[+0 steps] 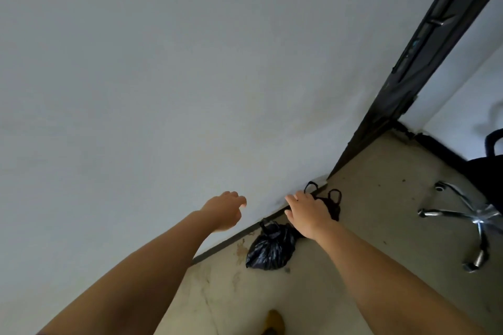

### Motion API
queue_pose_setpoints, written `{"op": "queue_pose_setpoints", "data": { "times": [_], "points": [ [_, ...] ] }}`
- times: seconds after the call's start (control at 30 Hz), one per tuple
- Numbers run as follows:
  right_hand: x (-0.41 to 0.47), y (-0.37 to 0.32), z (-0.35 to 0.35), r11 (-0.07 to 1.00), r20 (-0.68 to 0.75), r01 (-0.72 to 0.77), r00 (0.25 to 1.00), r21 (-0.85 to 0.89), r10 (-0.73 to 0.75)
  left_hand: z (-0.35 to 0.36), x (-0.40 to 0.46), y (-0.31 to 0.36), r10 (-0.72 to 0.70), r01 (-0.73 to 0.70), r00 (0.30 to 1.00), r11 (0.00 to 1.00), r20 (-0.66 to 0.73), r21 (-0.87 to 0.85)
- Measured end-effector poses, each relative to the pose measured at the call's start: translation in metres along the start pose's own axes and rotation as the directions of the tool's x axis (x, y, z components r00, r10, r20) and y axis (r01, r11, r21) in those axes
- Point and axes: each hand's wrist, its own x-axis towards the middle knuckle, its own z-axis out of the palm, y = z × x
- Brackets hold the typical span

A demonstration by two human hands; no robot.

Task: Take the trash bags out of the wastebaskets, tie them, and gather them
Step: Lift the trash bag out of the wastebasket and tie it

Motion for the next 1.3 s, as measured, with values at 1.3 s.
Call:
{"op": "queue_pose_setpoints", "data": {
  "times": [1.3],
  "points": [
    [-0.330, -0.363, 0.130, -0.299, 0.640, 0.939, -0.125, -0.171, -0.758, 0.313, -0.522, 0.212, -0.879, 0.606, -0.088, -0.421, 0.470, -0.675]
  ]
}}
